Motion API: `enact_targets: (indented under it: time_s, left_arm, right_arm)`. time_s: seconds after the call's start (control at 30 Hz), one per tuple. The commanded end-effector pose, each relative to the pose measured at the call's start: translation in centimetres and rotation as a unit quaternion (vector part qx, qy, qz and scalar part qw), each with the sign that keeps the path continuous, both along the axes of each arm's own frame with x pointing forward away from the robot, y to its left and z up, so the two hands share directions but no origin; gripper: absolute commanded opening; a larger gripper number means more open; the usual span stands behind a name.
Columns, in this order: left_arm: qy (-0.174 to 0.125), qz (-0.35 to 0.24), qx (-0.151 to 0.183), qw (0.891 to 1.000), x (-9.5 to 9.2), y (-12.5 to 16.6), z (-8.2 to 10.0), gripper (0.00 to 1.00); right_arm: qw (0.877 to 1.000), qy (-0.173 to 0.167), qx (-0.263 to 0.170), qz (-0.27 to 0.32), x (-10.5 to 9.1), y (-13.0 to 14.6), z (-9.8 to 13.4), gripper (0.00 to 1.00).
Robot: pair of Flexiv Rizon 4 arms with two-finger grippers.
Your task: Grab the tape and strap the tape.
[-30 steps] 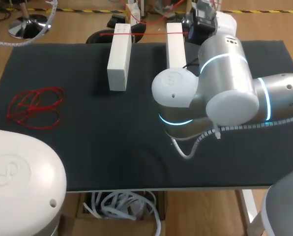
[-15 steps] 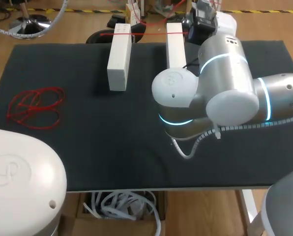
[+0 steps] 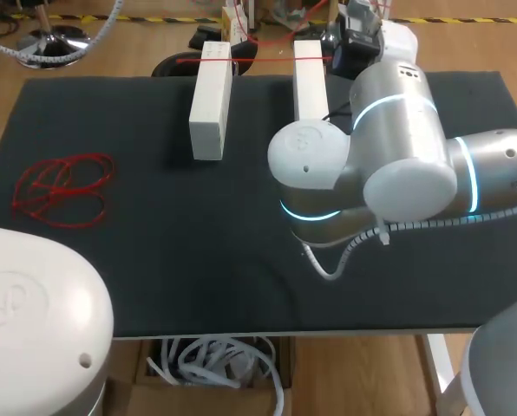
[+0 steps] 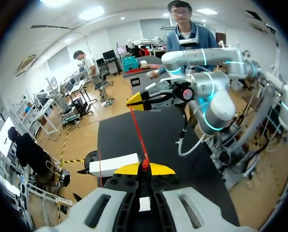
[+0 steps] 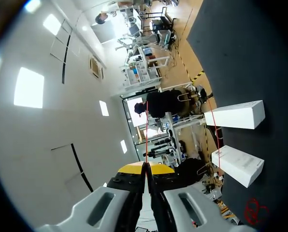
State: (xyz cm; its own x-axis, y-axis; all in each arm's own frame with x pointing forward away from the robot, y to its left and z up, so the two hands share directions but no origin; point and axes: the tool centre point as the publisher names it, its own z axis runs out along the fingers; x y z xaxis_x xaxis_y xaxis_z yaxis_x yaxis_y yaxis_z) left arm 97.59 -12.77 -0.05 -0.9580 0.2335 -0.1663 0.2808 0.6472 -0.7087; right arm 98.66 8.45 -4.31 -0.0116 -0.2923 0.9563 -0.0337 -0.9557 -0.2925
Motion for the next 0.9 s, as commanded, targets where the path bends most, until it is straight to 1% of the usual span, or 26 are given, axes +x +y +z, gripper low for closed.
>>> enact_targets:
  time_s: [0.03, 0.33, 0.4, 0.47, 0.53, 0.57, 0.6, 0.67, 0.73, 0.77, 0.8, 0.83, 0.87, 0.9]
  left_arm:
    - [0.000, 0.000, 0.001, 1.000, 0.0, 0.0, 0.0, 0.00]
    - [0.000, 0.000, 0.001, 1.000, 0.0, 0.0, 0.0, 0.00]
    - [0.000, 0.000, 0.001, 1.000, 0.0, 0.0, 0.0, 0.00]
    - [0.000, 0.000, 0.001, 1.000, 0.0, 0.0, 0.0, 0.00]
    - [0.000, 0.000, 0.001, 1.000, 0.0, 0.0, 0.0, 0.00]
    - [0.000, 0.000, 0.001, 1.000, 0.0, 0.0, 0.0, 0.00]
    - [0.000, 0.000, 0.001, 1.000, 0.0, 0.0, 0.0, 0.00]
    - [0.000, 0.000, 0.001, 1.000, 0.0, 0.0, 0.0, 0.00]
    - [0.000, 0.000, 0.001, 1.000, 0.0, 0.0, 0.0, 0.00]
    - [0.000, 0.000, 0.001, 1.000, 0.0, 0.0, 0.0, 0.00]
    - [0.000, 0.000, 0.001, 1.000, 0.0, 0.0, 0.0, 0.00]
    - [0.000, 0.000, 0.001, 1.000, 0.0, 0.0, 0.0, 0.00]
    - [0.000, 0.000, 0.001, 1.000, 0.0, 0.0, 0.0, 0.00]
    - [0.000, 0.000, 0.001, 1.000, 0.0, 0.0, 0.0, 0.00]
  right_arm:
    - [1.000, 0.004, -0.001, 0.002, 0.0, -0.2, 0.3, 0.00]
    - [1.000, 0.004, -0.001, 0.002, 0.0, -0.2, 0.3, 0.00]
    - [0.998, -0.007, -0.060, 0.004, -0.9, -0.5, 0.8, 0.00]
    - [0.994, 0.008, -0.113, -0.001, -1.5, -1.3, 1.3, 0.00]
    - [0.982, 0.015, -0.186, 0.011, -2.3, -2.0, 2.0, 0.00]
    - [0.979, 0.022, -0.202, 0.013, -2.6, -2.5, 2.5, 0.00]
    - [0.974, 0.036, -0.224, 0.016, -2.9, -2.9, 2.8, 0.00]
    - [0.962, 0.050, -0.269, 0.021, -3.3, -3.7, 3.8, 0.00]
    - [0.956, 0.063, -0.285, 0.018, -3.4, -4.5, 4.7, 0.00]
    - [0.951, 0.075, -0.298, 0.024, -3.4, -4.7, 5.0, 0.00]
    - [0.950, 0.079, -0.301, 0.024, -3.4, -5.0, 5.4, 0.00]
    - [0.946, 0.090, -0.310, 0.032, -3.5, -5.0, 5.7, 0.00]
    - [0.943, 0.110, -0.314, 0.029, -3.5, -5.2, 5.9, 0.00]
    - [0.943, 0.105, -0.313, 0.045, -3.6, -5.2, 6.3, 0.00]
